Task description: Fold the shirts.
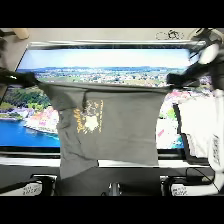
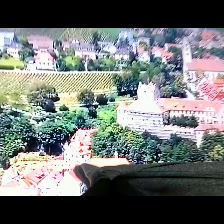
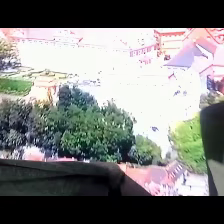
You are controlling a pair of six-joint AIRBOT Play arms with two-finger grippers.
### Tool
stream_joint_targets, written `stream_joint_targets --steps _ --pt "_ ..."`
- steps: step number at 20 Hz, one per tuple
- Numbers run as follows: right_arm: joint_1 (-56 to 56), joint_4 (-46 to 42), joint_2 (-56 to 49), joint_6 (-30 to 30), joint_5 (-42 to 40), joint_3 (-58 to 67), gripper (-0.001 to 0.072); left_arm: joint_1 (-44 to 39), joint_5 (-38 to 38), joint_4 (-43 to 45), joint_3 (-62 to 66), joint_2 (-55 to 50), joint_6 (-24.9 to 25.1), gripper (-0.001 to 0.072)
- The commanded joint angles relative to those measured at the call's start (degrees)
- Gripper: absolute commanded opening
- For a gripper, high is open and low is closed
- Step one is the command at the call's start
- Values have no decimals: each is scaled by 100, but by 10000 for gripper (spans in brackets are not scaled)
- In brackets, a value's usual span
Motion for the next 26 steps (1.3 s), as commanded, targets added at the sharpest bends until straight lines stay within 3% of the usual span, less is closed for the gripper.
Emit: stream_joint_targets --steps 1,5,7,10,11,13,14,16,17,18,19,20,21,22,26 --pt "0 474 -1102 85 -1506 -175 18 -260 1117 -435 -256 -1191 68 25" --pt "-4 470 -1071 201 -2826 -175 18 -470 2107 -772 101 -1696 63 25" --pt "-4 487 -1167 435 -2717 -175 18 -560 2208 -802 98 -1821 66 25" --pt "-20 367 -1027 162 -1357 -175 19 -483 1161 -669 212 -1698 304 25" --pt "-17 122 -881 -144 -566 -177 18 -435 498 -426 240 -1582 337 24" --pt "-17 -120 -826 -146 358 -319 18 -400 -962 -129 170 -1576 120 24" --pt "-9 50 -839 -57 308 -562 19 -417 -1335 -105 -48 -1620 55 25" --pt "42 627 -1001 42 -50 -1008 28 -490 -1340 -127 -507 -1683 -50 36" --pt "42 756 -1071 136 -101 -1012 190 -490 -1397 -153 -535 -1709 -125 204" --pt "-11 935 -1045 195 57 -960 473 -468 -1528 -251 -463 -1681 -133 511" --pt "-72 1001 -931 153 415 -859 594 -402 -1700 -267 -304 -1604 -133 642" --pt "-170 944 -767 72 732 -811 592 -295 -1829 -264 -188 -1473 -131 597" --pt "-319 872 -562 74 984 -846 591 -142 -1867 -262 -195 -1257 -146 507" --pt "-472 866 -369 76 1156 -981 585 -7 -1893 -262 -341 -1019 -155 479" --pt "-643 787 745 -302 601 -2918 529 264 -1639 -280 -2684 337 35 487"
